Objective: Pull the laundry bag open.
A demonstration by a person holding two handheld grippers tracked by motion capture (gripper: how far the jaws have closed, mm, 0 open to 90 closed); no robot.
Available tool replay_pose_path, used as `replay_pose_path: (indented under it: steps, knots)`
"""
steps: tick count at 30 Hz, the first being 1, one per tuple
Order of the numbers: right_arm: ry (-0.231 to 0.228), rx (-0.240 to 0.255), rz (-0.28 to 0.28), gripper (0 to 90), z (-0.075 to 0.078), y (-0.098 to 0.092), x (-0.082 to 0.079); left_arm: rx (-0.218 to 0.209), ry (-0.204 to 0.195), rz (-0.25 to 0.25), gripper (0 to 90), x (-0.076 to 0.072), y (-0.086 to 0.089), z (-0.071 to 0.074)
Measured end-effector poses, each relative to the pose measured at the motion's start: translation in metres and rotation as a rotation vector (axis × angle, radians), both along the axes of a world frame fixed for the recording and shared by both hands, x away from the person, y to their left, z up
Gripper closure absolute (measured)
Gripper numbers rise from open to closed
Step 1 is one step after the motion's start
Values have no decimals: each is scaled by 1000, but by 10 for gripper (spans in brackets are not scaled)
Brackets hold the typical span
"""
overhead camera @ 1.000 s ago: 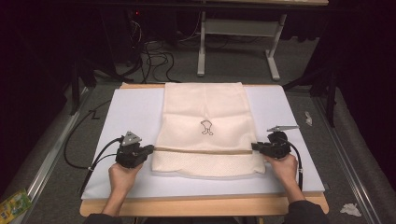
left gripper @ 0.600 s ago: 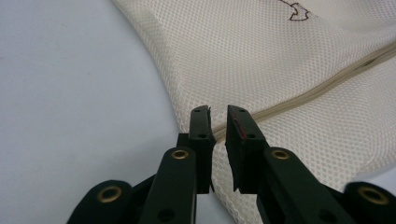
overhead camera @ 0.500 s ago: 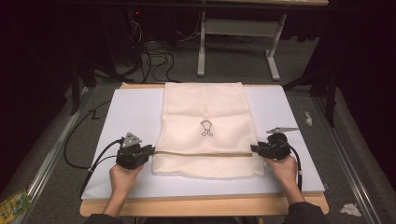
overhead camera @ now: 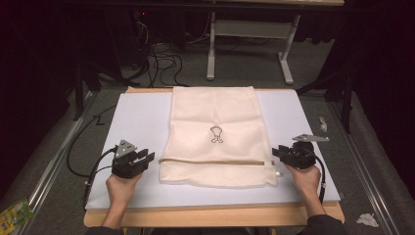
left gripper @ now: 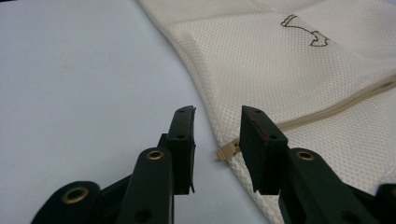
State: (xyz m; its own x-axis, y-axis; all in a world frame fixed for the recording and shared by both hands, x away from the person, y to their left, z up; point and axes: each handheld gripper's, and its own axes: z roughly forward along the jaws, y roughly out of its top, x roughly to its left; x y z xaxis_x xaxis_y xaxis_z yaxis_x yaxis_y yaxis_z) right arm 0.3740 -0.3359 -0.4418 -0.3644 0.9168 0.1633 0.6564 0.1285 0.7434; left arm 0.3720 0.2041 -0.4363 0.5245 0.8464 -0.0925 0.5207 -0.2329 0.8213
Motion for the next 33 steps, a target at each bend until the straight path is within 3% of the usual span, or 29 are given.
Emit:
replay_pose_path:
  steps: [7,13,17,24,33]
  knots:
    - [-30,30,-47,634,-1,-18,-7,25,-13,53,626,-2,13,-3]
    - [-37,79,-98,627,-5,-35,-11,0,-11,88,605,1,22,-7]
    - [-44,86,-133,628,-9,-44,-15,-3,-13,103,602,3,26,-11]
    - [-57,62,-173,629,-18,-55,-17,-18,-5,128,582,10,29,-18]
    - [-55,18,-192,627,-27,-54,-15,-1,-9,147,570,17,28,-26]
